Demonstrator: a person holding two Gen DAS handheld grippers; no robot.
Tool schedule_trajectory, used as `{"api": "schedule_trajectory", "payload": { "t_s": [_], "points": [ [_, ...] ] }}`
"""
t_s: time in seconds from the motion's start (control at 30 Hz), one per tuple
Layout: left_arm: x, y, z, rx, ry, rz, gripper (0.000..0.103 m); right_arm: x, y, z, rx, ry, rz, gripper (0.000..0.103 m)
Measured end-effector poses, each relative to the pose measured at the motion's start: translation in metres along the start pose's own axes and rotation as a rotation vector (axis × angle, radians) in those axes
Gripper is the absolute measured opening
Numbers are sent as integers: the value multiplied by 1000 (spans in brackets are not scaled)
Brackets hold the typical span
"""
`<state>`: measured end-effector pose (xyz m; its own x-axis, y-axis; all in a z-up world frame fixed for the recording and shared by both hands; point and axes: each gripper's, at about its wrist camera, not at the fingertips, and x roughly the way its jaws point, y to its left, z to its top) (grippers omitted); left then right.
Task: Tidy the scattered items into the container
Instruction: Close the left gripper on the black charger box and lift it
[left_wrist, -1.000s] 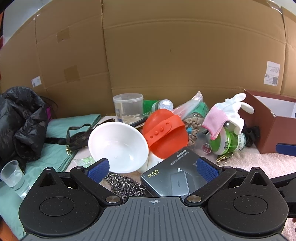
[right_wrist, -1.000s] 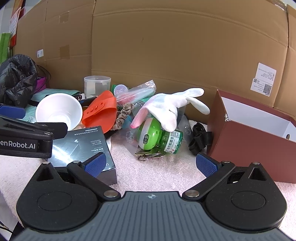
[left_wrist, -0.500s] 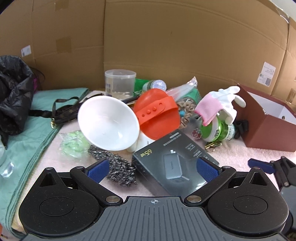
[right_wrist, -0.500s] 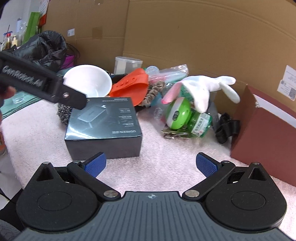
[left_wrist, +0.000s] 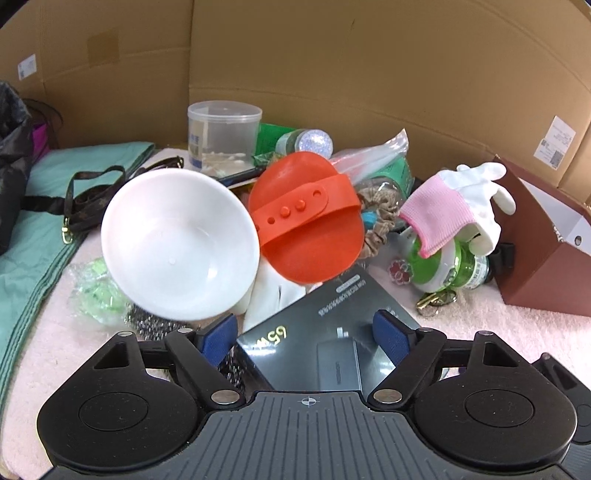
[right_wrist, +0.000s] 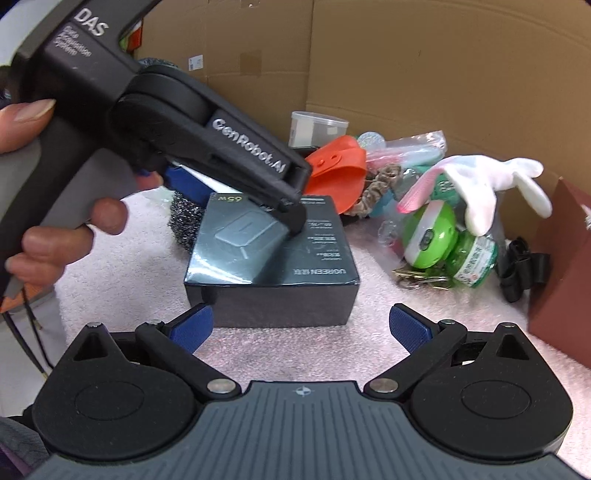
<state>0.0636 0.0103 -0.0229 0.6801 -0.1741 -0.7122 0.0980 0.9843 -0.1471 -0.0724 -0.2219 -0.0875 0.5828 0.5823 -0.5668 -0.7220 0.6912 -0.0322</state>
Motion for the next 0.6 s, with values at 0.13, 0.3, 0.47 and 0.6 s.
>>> {"api": "schedule_trajectory", "payload": {
  "t_s": [0.13, 0.3, 0.47, 0.6],
  "points": [
    [6, -3, 7, 16, 11, -6, 86, 4, -2, 1, 4, 8, 61, 100],
    [15, -2, 14, 20, 27, -35, 86, 12, -2, 1, -29, 26, 63, 100],
    [19, 3, 25, 32, 41, -42, 86, 16, -2, 3, -46, 40, 87, 100],
    [27, 7, 24, -7, 55, -83, 82, 21, -3, 7, -48, 51, 110, 100]
  ]
}}
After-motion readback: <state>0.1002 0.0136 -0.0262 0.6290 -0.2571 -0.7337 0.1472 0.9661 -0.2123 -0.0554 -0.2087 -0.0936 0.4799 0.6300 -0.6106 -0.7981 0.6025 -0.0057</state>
